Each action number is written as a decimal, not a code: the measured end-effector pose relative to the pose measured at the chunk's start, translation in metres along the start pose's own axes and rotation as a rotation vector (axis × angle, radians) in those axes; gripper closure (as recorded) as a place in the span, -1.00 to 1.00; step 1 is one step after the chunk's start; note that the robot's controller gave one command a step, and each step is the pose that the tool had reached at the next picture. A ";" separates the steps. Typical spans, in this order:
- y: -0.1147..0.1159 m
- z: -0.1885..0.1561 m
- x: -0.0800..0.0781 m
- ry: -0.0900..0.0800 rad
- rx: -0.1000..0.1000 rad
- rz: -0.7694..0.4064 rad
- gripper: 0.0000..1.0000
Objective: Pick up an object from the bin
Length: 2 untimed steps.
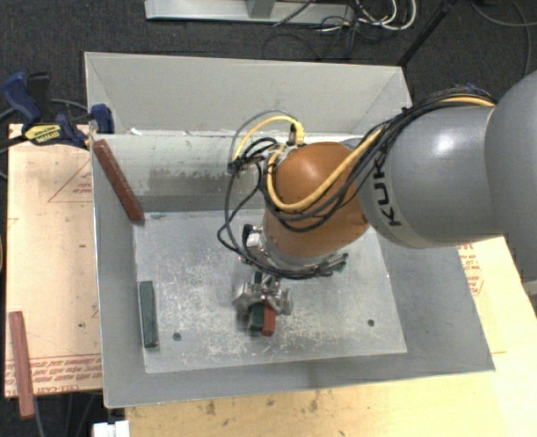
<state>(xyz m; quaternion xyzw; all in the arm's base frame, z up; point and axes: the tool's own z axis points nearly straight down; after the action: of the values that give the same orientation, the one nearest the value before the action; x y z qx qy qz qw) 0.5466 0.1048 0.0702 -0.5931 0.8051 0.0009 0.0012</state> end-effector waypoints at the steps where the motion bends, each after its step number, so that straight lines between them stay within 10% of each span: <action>1: -0.001 -0.050 -0.002 -0.002 0.004 0.004 1.00; 2: -0.002 -0.076 -0.003 -0.001 0.003 0.007 1.00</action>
Offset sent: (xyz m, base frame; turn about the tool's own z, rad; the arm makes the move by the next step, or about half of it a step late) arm 0.0001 0.0001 0.0471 0.0000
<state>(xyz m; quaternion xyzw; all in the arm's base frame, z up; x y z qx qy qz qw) 0.5490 0.1071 0.1467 -0.5902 0.8073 -0.0001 0.0026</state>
